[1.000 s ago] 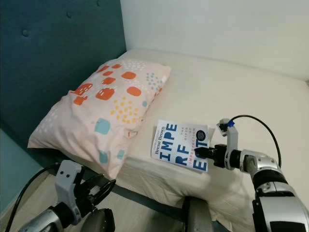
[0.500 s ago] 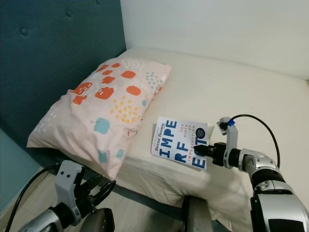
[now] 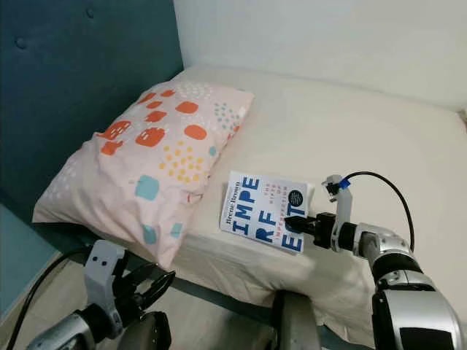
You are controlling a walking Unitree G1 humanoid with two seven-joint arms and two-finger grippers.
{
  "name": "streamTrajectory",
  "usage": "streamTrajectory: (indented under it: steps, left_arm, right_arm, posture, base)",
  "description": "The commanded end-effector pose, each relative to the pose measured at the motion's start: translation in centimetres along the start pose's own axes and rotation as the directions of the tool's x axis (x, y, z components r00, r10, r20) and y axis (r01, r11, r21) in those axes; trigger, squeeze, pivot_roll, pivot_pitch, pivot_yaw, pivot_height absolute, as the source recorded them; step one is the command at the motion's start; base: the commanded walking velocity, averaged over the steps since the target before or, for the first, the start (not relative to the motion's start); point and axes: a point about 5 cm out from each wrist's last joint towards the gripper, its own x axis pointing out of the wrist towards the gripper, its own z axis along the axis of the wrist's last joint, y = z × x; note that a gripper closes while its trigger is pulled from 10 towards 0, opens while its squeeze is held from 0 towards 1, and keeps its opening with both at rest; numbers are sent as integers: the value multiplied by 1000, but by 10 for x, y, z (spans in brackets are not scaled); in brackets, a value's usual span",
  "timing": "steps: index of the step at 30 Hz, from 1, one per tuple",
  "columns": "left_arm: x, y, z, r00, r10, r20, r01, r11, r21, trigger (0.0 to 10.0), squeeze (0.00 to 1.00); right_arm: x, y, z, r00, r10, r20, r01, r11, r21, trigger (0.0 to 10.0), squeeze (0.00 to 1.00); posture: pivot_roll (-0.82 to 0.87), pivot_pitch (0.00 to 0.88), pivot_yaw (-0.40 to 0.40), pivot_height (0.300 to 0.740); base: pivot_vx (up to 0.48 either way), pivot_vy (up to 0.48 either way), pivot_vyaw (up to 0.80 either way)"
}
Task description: Clean up the room
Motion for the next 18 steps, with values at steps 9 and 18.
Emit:
streamTrajectory:
  steps: [9,18]
  left_arm:
    - [-9,1,5,1000,-6,-13,6,1000,5,10000,0]
    - [-14,-3,17,998,-54,14,54,998,-15,10000,0]
  right_arm:
    - [12,5,-7,1000,12,10,-13,997,76,10000,0]
    - [17,9,-18,999,41,-3,-40,990,133,10000,0]
  posture:
    - [201,340,-59,529]
    - [228,353,-61,529]
  base:
    - [0,0,0]
    - [0,0,0]
